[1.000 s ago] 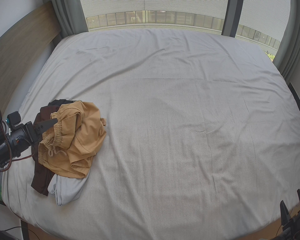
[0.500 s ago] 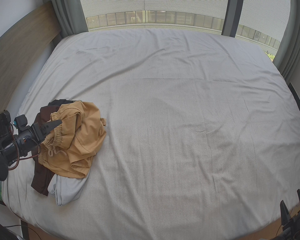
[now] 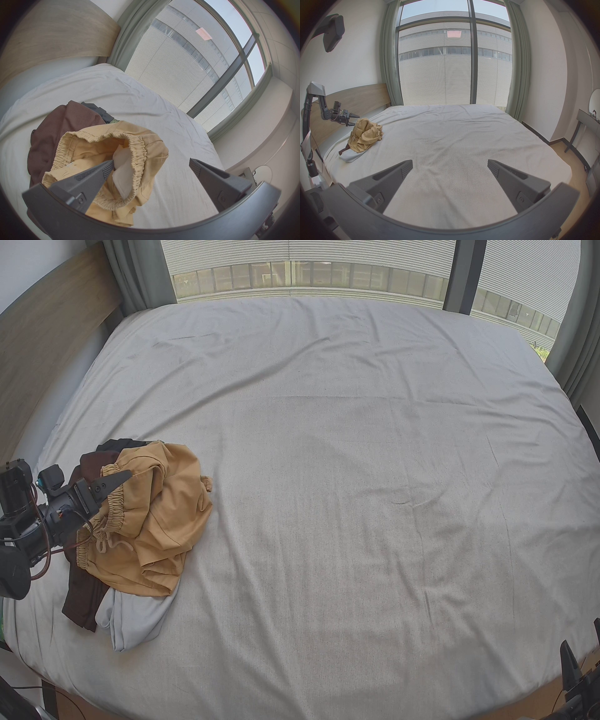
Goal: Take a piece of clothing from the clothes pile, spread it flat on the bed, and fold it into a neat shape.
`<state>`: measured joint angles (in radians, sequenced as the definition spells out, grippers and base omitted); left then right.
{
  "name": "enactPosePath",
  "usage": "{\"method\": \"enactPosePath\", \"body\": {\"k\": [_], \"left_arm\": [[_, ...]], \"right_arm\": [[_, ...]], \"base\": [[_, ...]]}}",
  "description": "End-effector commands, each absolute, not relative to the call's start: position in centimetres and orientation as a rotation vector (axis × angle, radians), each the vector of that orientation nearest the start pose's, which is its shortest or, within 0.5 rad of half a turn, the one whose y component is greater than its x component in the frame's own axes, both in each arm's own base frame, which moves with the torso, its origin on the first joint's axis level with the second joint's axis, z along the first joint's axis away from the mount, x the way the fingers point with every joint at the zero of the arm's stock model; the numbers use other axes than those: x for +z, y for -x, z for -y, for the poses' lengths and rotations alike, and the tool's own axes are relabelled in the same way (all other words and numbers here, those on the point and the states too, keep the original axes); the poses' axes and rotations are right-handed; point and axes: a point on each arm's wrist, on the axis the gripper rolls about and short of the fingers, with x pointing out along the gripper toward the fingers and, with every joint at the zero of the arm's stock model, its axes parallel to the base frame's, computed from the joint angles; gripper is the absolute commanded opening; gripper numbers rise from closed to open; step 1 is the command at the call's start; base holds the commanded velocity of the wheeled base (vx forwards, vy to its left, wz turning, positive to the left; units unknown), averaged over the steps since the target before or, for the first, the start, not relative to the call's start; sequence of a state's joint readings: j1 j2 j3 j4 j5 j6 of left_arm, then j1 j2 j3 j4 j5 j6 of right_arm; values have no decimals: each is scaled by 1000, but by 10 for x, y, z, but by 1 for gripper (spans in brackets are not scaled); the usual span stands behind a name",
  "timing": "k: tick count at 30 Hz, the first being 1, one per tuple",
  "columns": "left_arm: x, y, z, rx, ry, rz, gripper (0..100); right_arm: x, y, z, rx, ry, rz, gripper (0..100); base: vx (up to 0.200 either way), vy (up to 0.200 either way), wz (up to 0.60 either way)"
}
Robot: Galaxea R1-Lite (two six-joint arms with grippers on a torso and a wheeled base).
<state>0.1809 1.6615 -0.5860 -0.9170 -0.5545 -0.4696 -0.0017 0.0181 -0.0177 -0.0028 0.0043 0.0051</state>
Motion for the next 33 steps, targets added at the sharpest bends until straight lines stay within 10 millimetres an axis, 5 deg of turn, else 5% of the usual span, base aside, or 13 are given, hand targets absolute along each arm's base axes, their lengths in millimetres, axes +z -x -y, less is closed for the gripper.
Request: {"method": "enactPosePath", "body": {"k": [1,22,23,33], "left_arm": [[157,-277,-33,-344,533,-263,100],[142,-304,-33,-374,589,-152,100],[142,-304,-33,-374,589,-152,0],[139,-309,-37,-366,591,-152,0]], "right_arm": [[76,23,0,3,-5,3,100],[76,23,0,3,-6,3,100],[76,23,0,3,-8,3,100],[76,23,0,3,-8,5,100]], "base": [[0,0,0],[0,0,0],[0,0,0],[0,0,0]]}}
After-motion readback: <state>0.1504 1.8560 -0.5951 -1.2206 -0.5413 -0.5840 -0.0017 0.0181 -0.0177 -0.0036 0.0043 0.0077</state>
